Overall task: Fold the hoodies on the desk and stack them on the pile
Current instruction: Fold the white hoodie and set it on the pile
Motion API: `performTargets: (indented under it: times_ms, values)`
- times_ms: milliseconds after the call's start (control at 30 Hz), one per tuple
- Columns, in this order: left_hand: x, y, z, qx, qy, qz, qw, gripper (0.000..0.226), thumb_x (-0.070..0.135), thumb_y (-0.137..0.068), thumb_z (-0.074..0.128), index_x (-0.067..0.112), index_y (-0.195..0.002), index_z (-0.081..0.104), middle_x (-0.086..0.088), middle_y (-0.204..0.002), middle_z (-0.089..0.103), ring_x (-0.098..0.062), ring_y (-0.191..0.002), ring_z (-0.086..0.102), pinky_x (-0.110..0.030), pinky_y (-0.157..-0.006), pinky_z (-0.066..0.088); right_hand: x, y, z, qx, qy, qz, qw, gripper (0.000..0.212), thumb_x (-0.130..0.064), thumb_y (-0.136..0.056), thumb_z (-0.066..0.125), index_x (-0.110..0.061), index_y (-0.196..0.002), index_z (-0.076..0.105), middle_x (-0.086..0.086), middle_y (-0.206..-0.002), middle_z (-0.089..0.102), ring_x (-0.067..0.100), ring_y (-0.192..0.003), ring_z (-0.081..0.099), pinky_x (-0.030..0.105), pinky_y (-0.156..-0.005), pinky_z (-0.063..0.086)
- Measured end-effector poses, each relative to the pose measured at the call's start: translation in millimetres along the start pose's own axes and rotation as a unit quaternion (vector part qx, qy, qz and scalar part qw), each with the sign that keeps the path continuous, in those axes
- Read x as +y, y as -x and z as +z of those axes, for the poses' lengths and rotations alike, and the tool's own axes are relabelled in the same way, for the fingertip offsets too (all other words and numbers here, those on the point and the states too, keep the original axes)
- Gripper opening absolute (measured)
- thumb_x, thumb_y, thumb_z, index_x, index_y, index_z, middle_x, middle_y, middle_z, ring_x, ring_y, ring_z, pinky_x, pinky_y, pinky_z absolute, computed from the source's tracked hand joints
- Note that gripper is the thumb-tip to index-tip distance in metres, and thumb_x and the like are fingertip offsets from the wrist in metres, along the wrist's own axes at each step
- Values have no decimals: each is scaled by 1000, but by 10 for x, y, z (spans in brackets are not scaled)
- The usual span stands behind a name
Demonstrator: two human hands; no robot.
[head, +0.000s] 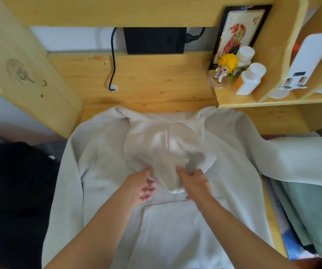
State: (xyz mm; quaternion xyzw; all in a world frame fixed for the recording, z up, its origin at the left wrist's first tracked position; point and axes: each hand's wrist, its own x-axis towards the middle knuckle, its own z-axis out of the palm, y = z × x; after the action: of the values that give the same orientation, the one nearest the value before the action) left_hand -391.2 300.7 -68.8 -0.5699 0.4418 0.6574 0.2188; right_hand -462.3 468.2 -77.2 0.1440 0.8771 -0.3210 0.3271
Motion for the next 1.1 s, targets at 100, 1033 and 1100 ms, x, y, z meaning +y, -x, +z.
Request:
performTargets:
  times_ms: [100,1033,1100]
  values:
    - [-117,-24,56,6,-29,18,999,12,24,-100,60,13,-106,62,-6,-92,67,-22,-82,66,-33,-78,49,58,116,122,-33,75,-43,996,23,-43,-86,59,-20,-86,58,1,-86,63,23,-79,60,29,-65,48]
    - [-107,-116,-93,81,213,142,963,22,-2,-100,48,15,-105,61,-8,-107,69,-28,-100,66,-36,-74,57,140,-505,-618,14,-522,84,849,43,8,-100,42,-11,-138,46,19,-104,66,24,-78,65,43,-74,61]
    - [-167,-86,-54,131,184,126,966,10,8,-99,56,15,-91,57,-11,-95,64,-29,-90,62,-35,-71,54,163,-484,-564,97,-444,81,887,48,-2,-96,54,-16,-139,40,17,-104,64,23,-73,66,36,-71,59]
